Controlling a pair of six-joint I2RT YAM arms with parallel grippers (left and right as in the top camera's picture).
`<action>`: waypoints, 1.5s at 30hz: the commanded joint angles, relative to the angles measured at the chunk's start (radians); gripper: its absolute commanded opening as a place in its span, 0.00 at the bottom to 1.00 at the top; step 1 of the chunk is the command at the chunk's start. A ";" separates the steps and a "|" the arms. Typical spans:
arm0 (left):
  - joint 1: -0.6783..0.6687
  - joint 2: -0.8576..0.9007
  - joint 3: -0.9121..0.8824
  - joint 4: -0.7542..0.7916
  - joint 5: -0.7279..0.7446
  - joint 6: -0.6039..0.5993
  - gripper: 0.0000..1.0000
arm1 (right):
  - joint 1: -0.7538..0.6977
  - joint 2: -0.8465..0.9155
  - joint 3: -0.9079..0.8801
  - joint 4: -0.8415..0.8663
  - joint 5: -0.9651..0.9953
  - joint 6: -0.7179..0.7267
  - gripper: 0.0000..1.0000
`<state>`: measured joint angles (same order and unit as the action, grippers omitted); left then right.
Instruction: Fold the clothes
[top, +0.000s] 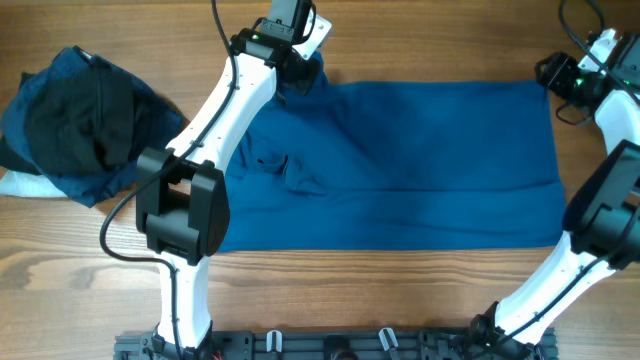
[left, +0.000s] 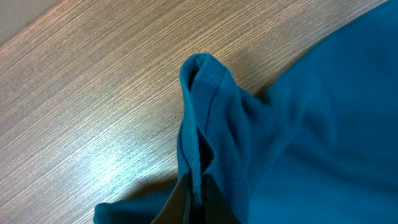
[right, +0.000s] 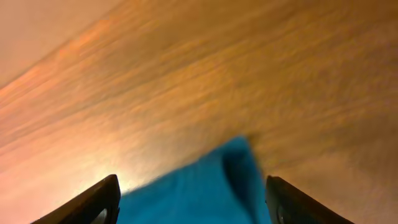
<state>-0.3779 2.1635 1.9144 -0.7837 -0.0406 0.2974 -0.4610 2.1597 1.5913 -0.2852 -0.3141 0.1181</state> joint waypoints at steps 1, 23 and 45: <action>0.006 -0.023 0.018 -0.008 -0.009 0.008 0.04 | 0.029 0.073 0.026 0.047 0.092 -0.006 0.75; -0.006 -0.026 0.018 -0.098 0.013 -0.048 0.04 | 0.100 0.104 0.026 0.029 0.262 0.047 0.04; -0.003 -0.110 0.018 -0.306 -0.062 -0.047 0.04 | 0.080 -0.148 0.026 -0.307 0.246 0.039 0.04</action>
<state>-0.3790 2.0747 1.9152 -1.0817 -0.0814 0.2626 -0.3779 2.0491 1.6112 -0.5945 -0.0521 0.1524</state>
